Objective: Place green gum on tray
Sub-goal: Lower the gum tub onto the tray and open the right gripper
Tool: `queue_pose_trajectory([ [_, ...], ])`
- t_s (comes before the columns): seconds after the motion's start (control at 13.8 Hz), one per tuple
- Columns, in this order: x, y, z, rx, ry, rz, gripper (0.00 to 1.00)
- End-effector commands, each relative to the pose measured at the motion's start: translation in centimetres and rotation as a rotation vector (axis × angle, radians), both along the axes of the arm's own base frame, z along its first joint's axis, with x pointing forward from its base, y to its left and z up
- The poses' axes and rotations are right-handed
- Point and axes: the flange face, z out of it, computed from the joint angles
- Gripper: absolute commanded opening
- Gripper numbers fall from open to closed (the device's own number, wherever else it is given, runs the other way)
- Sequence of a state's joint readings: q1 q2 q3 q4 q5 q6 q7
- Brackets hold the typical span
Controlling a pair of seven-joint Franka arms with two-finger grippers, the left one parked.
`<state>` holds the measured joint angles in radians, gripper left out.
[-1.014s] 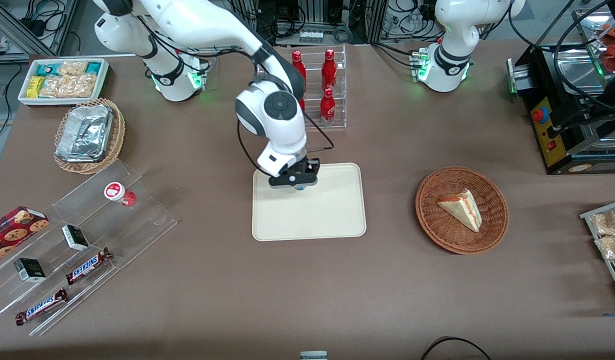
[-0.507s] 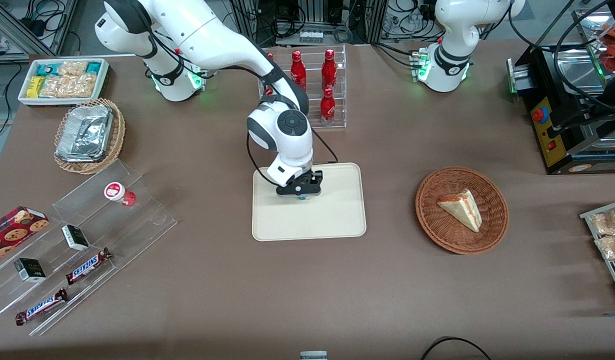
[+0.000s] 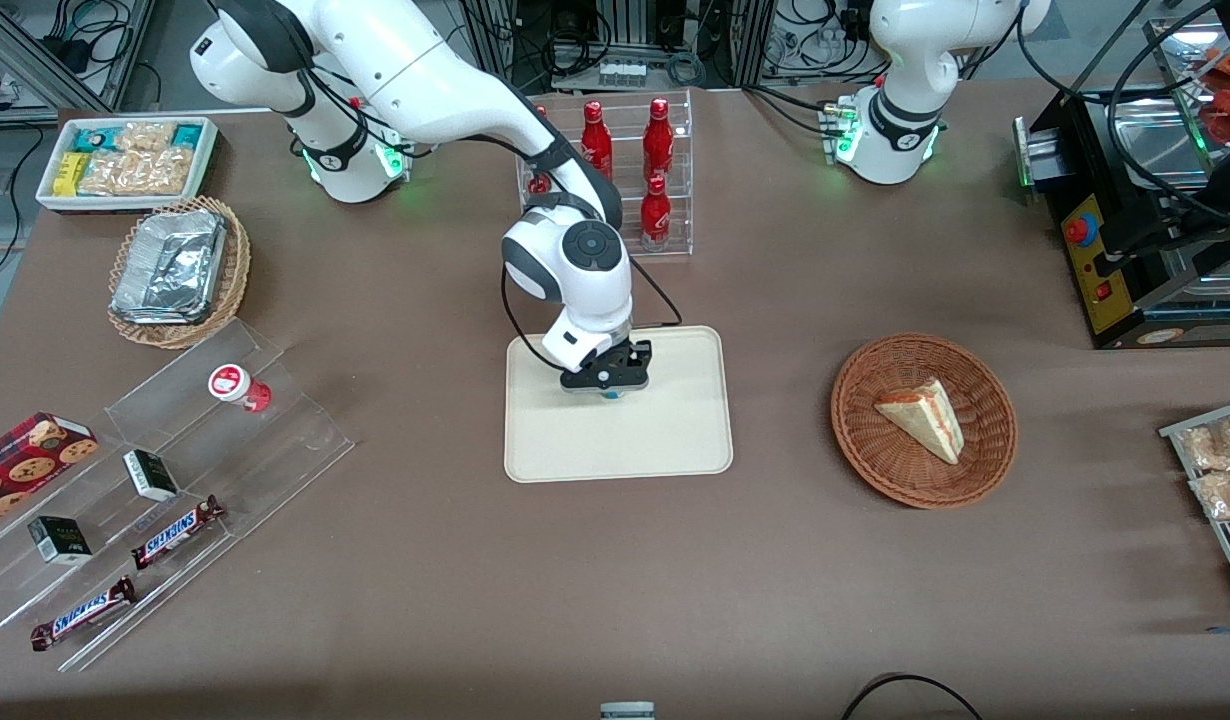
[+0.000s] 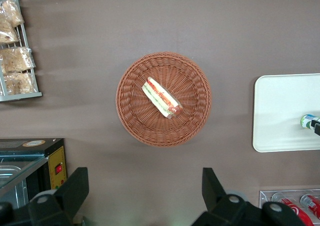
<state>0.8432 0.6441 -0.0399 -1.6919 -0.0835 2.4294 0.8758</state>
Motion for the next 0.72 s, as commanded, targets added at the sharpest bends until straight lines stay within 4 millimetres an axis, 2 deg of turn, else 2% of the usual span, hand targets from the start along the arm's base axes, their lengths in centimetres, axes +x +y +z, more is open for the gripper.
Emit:
queue_pose_trajectory([
  [0.0,1.4,-0.2,0.8,0.010,-0.039,-0.004,0.99],
  [0.14,2.0,-0.8,4.3,0.028,-0.053,-0.021,0.99],
  [0.36,3.0,-3.6,9.9,-0.018,-0.028,-0.036,0.99],
  [0.43,3.2,-4.9,11.8,-0.035,-0.019,-0.030,0.99],
  [0.51,4.6,-7.3,14.1,-0.036,-0.021,-0.046,0.99],
  [0.65,5.4,-11.0,17.8,-0.037,-0.011,-0.038,0.99],
])
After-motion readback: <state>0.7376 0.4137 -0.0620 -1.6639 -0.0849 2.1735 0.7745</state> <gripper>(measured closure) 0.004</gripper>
